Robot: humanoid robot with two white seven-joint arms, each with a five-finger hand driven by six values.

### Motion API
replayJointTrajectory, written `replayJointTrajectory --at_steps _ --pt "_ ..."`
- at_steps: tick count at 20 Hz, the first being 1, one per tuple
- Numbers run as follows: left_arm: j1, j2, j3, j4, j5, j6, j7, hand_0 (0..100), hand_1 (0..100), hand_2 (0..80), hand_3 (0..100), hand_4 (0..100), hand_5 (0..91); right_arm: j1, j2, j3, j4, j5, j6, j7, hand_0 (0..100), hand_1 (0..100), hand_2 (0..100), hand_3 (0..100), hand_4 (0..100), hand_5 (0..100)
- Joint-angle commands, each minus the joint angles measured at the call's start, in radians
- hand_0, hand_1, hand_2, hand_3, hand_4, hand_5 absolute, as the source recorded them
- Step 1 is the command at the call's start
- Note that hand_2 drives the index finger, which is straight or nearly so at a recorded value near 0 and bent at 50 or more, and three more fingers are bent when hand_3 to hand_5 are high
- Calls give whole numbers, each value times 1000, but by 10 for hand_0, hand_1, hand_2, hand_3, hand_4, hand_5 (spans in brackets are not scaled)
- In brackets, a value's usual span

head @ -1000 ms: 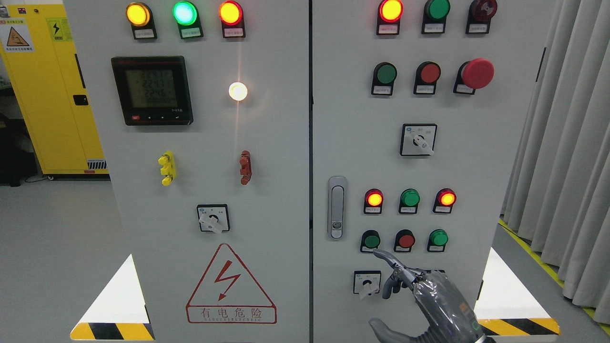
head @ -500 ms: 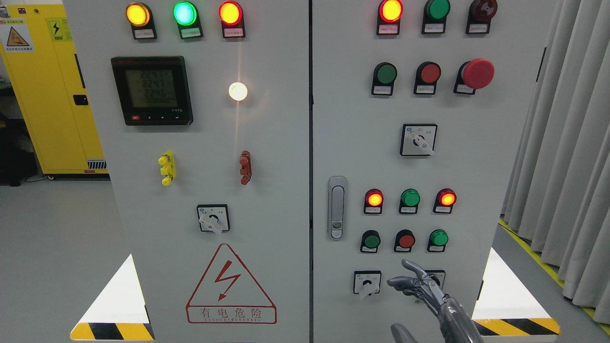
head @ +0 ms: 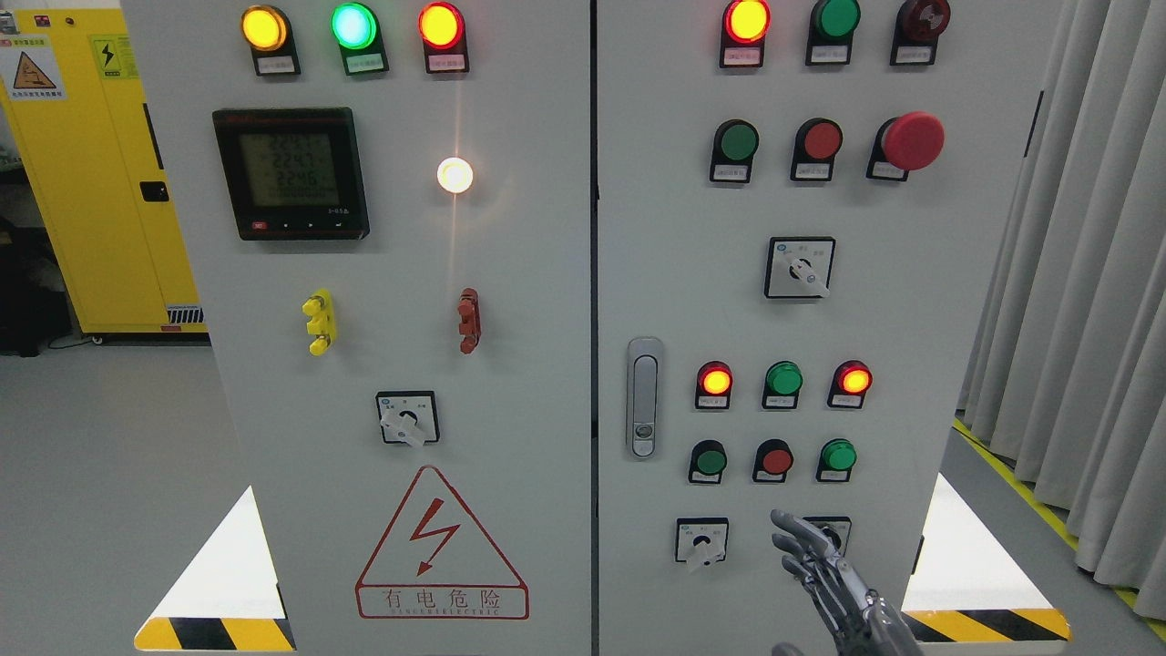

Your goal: Press green start button

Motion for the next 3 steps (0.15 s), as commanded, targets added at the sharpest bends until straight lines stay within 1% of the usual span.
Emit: replayJointTrajectory --at_steps 1,3 --pt "6 0 0 -29 0 -3 1 120 556 0 0 0 0 13 -1 40 -32 -21 2 1 306 519 0 44 167 38" --pt "6 0 0 -29 0 -2 1 120 556 0 0 0 0 13 -1 40 -32 -21 2 1 304 520 0 50 174 41"
